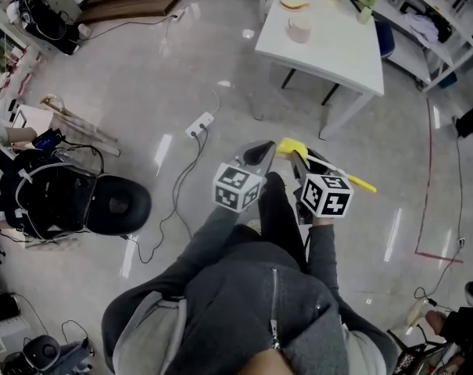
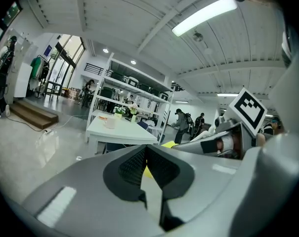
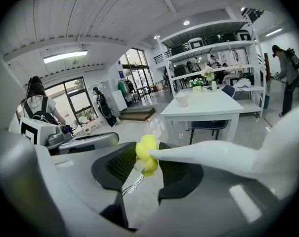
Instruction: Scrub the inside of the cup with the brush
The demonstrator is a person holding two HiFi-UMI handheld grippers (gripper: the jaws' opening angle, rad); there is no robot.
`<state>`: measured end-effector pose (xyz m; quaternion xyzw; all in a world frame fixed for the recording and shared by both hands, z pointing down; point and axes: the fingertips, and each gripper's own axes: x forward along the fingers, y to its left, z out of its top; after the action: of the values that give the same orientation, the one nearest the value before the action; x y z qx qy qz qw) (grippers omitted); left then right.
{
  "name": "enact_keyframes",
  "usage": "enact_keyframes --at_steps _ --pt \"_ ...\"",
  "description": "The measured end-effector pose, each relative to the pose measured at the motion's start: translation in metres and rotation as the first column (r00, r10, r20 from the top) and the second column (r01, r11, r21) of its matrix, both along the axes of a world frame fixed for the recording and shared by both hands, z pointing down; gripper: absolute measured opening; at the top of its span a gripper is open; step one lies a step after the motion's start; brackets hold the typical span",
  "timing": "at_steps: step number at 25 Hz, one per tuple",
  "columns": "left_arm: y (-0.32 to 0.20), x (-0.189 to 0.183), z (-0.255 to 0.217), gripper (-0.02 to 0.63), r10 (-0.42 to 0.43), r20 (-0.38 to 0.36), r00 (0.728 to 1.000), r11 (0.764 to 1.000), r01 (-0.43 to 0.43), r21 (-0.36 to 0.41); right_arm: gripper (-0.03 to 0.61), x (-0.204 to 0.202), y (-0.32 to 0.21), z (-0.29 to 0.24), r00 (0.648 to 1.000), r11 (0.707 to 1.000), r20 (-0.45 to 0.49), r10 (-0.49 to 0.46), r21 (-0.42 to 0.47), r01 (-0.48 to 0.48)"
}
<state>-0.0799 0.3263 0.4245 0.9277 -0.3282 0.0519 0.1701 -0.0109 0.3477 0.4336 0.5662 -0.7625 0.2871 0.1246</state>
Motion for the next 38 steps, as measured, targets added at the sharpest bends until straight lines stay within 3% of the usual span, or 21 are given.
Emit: enact_keyframes --at_steps 6,15,25,38 --pt "-0.035 0.001 0.0 0.009 -0.036 -0.003 0.999 0.999 0.036 0.0 0.149 0.003 -0.035 0.001 1.0 1.0 0.004 -0.031 -0.001 0.031" --pt "-0.081 0.022 0.0 0.009 -0.02 0.014 1.0 1.0 0.02 0.013 0.149 0.014 -0.097 0.0 0.999 0.999 0.02 -0.044 0.012 0.044" --pt "-0.137 0.037 0.008 0.009 -0.044 -0.005 0.999 0.999 0.044 -0.026 0.149 0.032 -0.15 0.005 0.998 0.998 0.019 -0.058 0.002 0.058" --pt "-0.227 0.064 -0.002 0.009 -0.054 0.01 0.998 0.999 0.054 -0.003 0.147 0.059 -0.239 -0.005 0.997 0.997 0.025 -0.075 0.019 0.074"
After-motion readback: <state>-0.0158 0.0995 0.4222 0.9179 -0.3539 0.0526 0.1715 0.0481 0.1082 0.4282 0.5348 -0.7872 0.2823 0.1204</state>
